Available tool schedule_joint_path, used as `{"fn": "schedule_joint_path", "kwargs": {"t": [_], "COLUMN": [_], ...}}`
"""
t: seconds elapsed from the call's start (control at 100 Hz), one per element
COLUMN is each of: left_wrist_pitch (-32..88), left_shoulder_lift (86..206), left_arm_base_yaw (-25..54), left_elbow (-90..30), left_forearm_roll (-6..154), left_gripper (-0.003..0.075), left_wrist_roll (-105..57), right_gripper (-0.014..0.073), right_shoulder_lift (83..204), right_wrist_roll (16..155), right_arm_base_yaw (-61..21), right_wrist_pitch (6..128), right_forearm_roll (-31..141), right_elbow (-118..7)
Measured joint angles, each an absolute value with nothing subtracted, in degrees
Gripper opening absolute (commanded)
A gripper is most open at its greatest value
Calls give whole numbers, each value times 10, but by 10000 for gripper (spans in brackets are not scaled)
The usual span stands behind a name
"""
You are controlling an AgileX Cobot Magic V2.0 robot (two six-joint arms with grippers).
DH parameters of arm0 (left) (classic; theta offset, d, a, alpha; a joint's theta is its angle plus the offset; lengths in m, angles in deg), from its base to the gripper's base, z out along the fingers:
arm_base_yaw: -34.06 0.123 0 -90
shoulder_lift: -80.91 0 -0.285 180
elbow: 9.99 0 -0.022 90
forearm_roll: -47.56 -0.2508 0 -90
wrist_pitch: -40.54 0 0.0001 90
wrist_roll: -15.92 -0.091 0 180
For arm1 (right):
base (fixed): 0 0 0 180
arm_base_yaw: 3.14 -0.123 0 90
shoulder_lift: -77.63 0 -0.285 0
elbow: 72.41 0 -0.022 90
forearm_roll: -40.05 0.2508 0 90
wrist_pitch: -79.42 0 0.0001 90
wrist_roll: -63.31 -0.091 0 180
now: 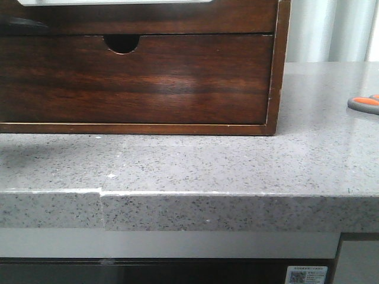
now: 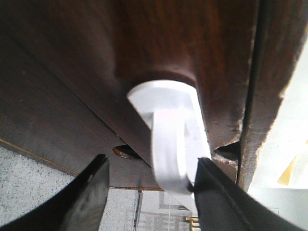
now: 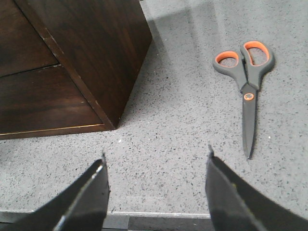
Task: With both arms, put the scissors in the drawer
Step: 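Grasp the white drawer handle with the left gripper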
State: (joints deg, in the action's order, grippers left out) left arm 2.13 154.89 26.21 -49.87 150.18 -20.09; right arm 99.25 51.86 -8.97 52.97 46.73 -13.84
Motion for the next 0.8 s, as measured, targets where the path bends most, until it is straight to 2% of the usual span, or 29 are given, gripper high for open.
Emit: {"fn": "schedule_joint_path", "kwargs": {"t": [0.15, 0.8], "left_wrist_pitch": [23, 8], "left_shoulder_lift": [1549, 1549], "left_arm_base_yaw": [262, 262], "left_elbow": [-499, -499], "left_forearm_roll": [1503, 1503], "left_gripper": [304, 322], "left_wrist_roll": [-201, -201], "right_gripper": [390, 390], "right_shoulder_lift": [992, 992], "right_wrist_roll": [519, 519], "right_arm_base_yaw": [-90, -90], "right_wrist_pitch": [530, 530], "right_forearm_roll": [467, 467], "right_elbow": [-138, -138]}}
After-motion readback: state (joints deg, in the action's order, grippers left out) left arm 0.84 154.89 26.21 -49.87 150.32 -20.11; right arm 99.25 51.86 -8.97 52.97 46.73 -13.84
